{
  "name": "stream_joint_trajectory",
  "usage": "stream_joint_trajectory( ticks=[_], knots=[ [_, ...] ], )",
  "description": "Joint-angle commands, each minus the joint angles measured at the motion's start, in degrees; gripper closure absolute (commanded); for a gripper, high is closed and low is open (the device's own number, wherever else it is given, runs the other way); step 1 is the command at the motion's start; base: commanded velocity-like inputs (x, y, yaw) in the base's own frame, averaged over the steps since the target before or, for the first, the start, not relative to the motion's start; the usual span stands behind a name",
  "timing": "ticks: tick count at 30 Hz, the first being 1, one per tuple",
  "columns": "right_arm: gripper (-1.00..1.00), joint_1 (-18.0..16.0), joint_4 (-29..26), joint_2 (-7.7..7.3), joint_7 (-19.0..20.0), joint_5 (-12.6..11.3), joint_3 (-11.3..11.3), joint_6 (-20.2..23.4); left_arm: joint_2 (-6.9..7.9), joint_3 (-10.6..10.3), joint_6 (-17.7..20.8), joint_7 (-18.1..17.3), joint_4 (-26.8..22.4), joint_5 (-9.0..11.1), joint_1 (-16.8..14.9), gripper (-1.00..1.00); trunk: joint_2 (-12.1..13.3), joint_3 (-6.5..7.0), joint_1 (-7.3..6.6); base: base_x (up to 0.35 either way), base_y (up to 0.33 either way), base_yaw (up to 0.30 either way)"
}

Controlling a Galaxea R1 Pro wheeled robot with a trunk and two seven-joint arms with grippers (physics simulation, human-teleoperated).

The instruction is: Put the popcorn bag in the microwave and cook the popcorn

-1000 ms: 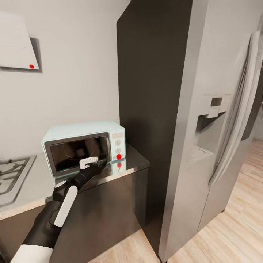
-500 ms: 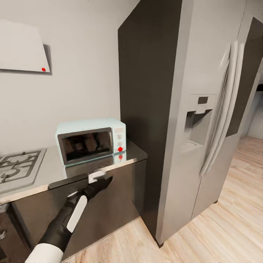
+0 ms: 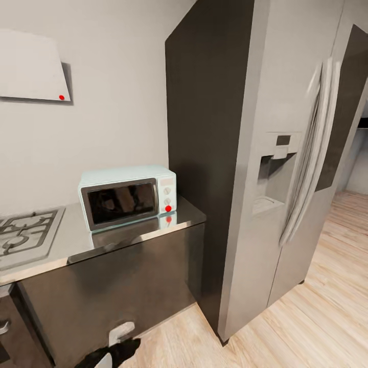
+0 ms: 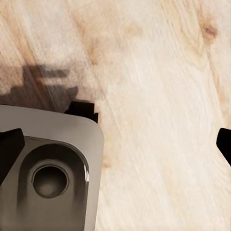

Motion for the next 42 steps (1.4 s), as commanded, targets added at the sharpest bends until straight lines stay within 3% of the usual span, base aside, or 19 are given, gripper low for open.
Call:
stream_joint_trajectory(
  ticks=[1,3,8,13,19,29,37,42],
  knots=[
    [-1.00,-0.08,0.18,-0.03,0.04,0.51,0.07,-0.34,-0.03,-0.29,-0.94,-0.05,4.56,0.47,-0.05,-1.00,-0.04,-0.05,0.00,0.000,0.000,0.000],
    [-1.00,-0.08,0.18,-0.03,0.04,0.51,0.07,-0.34,-0.19,-0.29,-2.19,0.22,8.93,0.63,0.29,-1.00,-0.04,-0.05,0.00,0.000,0.000,0.000],
    [-1.00,-0.08,0.18,-0.02,-0.04,0.49,0.07,-0.34,-0.33,-0.29,-2.74,0.78,10.40,0.65,1.86,-1.00,-0.04,-0.05,0.00,0.000,0.000,0.000],
    [-1.00,-0.08,0.18,-0.01,-0.05,0.27,0.07,-0.96,-0.15,-0.29,-2.81,0.82,10.50,0.44,9.43,-1.00,-0.04,-0.05,0.00,0.000,0.000,0.000],
    [-1.00,-0.08,0.18,-0.04,-0.05,0.24,0.07,-1.47,-0.06,-0.29,-2.82,0.82,10.49,0.03,15.12,-1.00,-0.04,-0.05,0.00,0.000,0.000,0.000],
    [-1.00,-0.08,0.18,-0.02,-0.05,0.04,0.05,-1.59,-0.42,-0.43,-2.86,0.73,10.50,-0.22,16.03,-1.00,-0.04,-0.05,0.00,0.000,0.000,0.021],
    [-1.00,-0.08,0.18,-0.01,-0.05,-0.02,0.02,-1.83,-0.65,-0.47,-2.93,0.75,10.50,-0.23,16.04,-1.00,-0.04,-0.05,0.00,0.000,0.000,0.247],
    [-1.00,-0.08,0.18,-0.01,-0.05,-0.02,0.00,-1.84,-0.91,-0.47,-5.23,0.73,10.50,-0.14,16.04,-1.00,-0.04,-0.05,0.00,0.000,0.000,0.268]
  ],
)
